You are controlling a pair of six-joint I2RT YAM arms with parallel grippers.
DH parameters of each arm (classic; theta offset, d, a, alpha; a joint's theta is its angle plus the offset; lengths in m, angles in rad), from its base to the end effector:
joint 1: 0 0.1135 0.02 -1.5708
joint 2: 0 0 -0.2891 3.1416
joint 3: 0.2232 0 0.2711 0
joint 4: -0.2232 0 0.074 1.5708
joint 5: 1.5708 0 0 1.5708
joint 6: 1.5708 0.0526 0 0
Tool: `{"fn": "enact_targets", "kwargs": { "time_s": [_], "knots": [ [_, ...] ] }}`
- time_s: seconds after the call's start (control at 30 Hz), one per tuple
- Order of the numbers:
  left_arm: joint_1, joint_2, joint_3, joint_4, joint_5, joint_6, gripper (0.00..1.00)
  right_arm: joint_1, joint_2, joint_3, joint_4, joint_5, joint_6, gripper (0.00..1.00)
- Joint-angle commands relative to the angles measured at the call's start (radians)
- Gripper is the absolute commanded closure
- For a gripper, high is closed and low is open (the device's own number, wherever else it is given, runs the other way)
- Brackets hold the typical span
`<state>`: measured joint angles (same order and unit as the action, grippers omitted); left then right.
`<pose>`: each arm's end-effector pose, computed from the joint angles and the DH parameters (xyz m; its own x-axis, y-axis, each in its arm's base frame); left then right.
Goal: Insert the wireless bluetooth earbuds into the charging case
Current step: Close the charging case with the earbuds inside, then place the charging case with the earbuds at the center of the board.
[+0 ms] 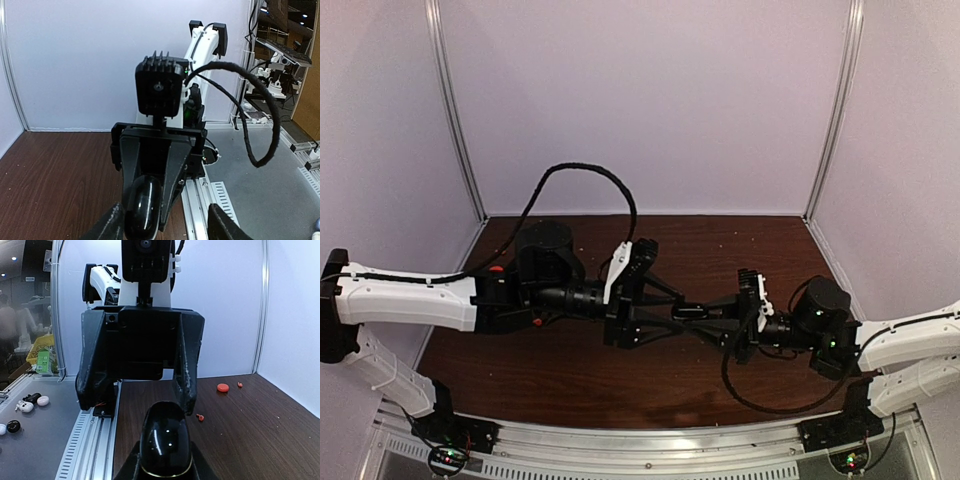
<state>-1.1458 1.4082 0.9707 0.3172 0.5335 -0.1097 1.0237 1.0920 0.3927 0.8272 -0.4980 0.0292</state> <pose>0.1226 -0.3358 0.3268 -0.1578 0.1202 -0.9801 0.9812 -0.0924 -0.1693 0.1070 0.2240 0.2612 0.0372 0.1104 -0.9932 -0.9983 0.0492 -0.0319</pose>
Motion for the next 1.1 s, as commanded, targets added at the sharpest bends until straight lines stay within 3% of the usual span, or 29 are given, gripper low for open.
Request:
{"fn": "enact_targets", "kwargs": {
  "time_s": [0.0, 0.17, 0.33, 0.47, 0.57, 0.73, 1.07],
  "knots": [
    [-0.013, -0.006, 0.005, 0.012, 0.023, 0.032, 0.43, -0.019, 0.001, 0.017, 0.041, 0.019, 0.035, 1.00],
    [-0.016, -0.022, -0.012, 0.029, -0.036, 0.013, 0.40, -0.050, 0.004, 0.004, 0.070, 0.016, 0.084, 1.00],
    [0.017, -0.052, -0.054, 0.065, -0.193, -0.078, 0.18, -0.139, 0.046, 0.008, 0.093, -0.002, 0.199, 1.00],
    [0.076, -0.078, -0.100, 0.099, -0.325, -0.208, 0.03, -0.228, 0.095, 0.084, -0.060, 0.045, 0.257, 1.00],
    [0.138, -0.109, -0.155, 0.143, -0.382, -0.317, 0.02, -0.315, 0.155, 0.152, -0.202, 0.061, 0.290, 1.00],
    [0.233, -0.161, -0.233, 0.144, -0.518, -0.448, 0.02, -0.476, 0.283, 0.255, -0.302, 0.042, 0.345, 1.00],
    [0.482, 0.007, -0.033, -0.307, -0.657, -0.484, 0.02, -0.672, 0.619, 0.512, -0.533, -0.028, 0.312, 1.00]
  ]
}}
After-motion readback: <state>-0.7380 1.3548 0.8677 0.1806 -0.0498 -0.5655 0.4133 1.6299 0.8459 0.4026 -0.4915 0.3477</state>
